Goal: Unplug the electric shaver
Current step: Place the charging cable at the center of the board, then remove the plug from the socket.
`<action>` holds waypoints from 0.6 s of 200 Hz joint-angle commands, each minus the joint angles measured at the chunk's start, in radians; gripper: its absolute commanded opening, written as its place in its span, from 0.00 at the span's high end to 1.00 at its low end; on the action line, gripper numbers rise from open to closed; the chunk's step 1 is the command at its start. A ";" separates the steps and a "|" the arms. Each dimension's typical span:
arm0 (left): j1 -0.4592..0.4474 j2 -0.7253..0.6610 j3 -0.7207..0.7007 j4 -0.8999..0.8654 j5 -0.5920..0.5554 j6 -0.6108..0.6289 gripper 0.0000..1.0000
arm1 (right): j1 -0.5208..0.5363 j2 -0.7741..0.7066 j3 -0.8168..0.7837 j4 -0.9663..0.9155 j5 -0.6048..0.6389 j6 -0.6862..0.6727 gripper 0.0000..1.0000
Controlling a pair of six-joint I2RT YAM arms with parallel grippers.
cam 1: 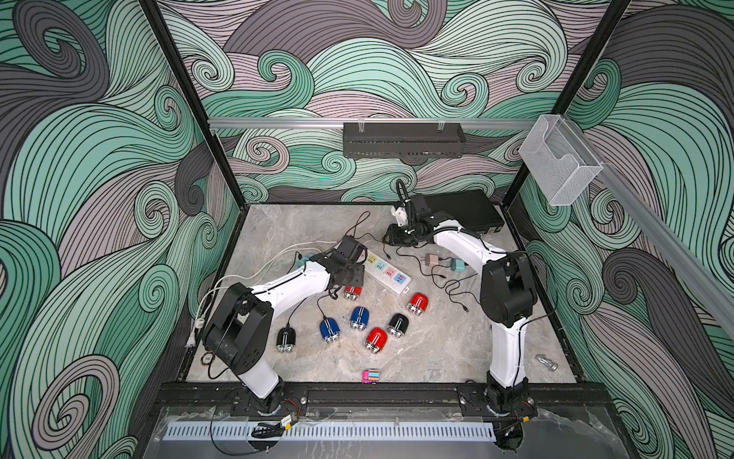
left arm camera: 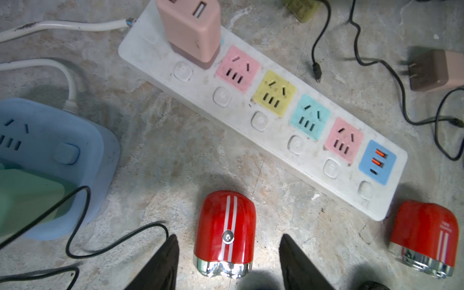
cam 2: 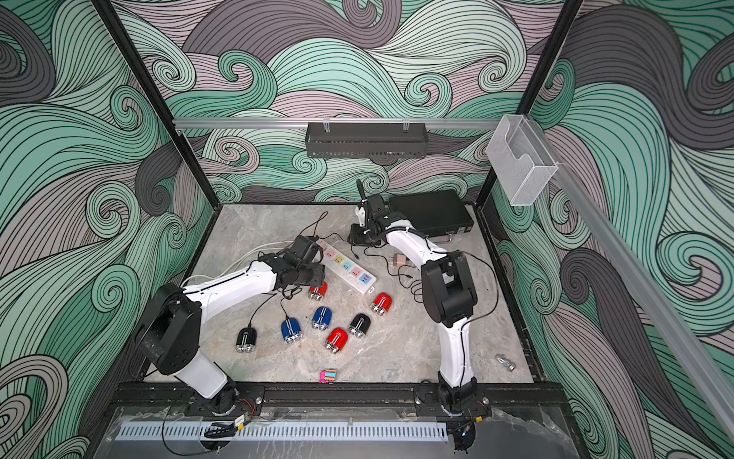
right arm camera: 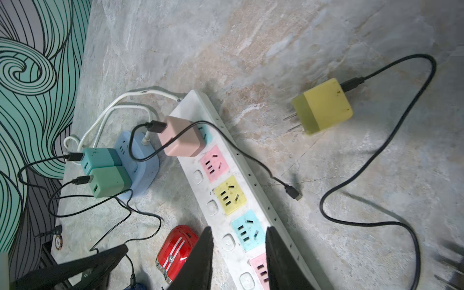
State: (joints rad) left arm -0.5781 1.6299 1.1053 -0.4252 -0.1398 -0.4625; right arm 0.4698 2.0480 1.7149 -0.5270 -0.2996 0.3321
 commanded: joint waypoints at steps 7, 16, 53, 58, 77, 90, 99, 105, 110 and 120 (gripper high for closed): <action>0.072 -0.022 0.034 0.020 0.092 -0.059 0.38 | 0.033 -0.001 0.060 -0.046 0.040 -0.052 0.64; 0.094 -0.017 0.033 0.031 0.116 -0.073 0.38 | 0.045 0.006 0.079 -0.058 0.051 -0.067 0.64; 0.167 0.024 0.040 0.072 0.189 -0.114 0.38 | 0.093 0.061 0.176 -0.115 0.088 -0.116 0.60; 0.178 0.034 0.043 0.075 0.198 -0.121 0.38 | 0.098 0.071 0.192 -0.124 0.093 -0.122 0.59; 0.207 0.068 0.052 0.095 0.232 -0.138 0.38 | 0.119 0.108 0.240 -0.160 0.119 -0.153 0.58; 0.221 0.091 0.064 0.100 0.241 -0.143 0.38 | 0.131 0.132 0.276 -0.182 0.130 -0.176 0.57; 0.227 0.109 0.076 0.102 0.245 -0.144 0.39 | 0.137 0.154 0.300 -0.195 0.135 -0.187 0.56; 0.231 0.121 0.084 0.102 0.246 -0.145 0.39 | 0.140 0.165 0.316 -0.203 0.136 -0.193 0.56; 0.234 0.130 0.091 0.101 0.248 -0.145 0.40 | 0.141 0.176 0.330 -0.210 0.136 -0.199 0.56; 0.238 0.147 0.107 0.101 0.249 -0.144 0.41 | 0.145 0.201 0.365 -0.230 0.132 -0.210 0.56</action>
State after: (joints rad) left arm -0.3546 1.7351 1.1587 -0.3382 0.0753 -0.5922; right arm 0.6060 2.1975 2.0159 -0.6777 -0.1940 0.1818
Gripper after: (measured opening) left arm 0.603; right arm 0.439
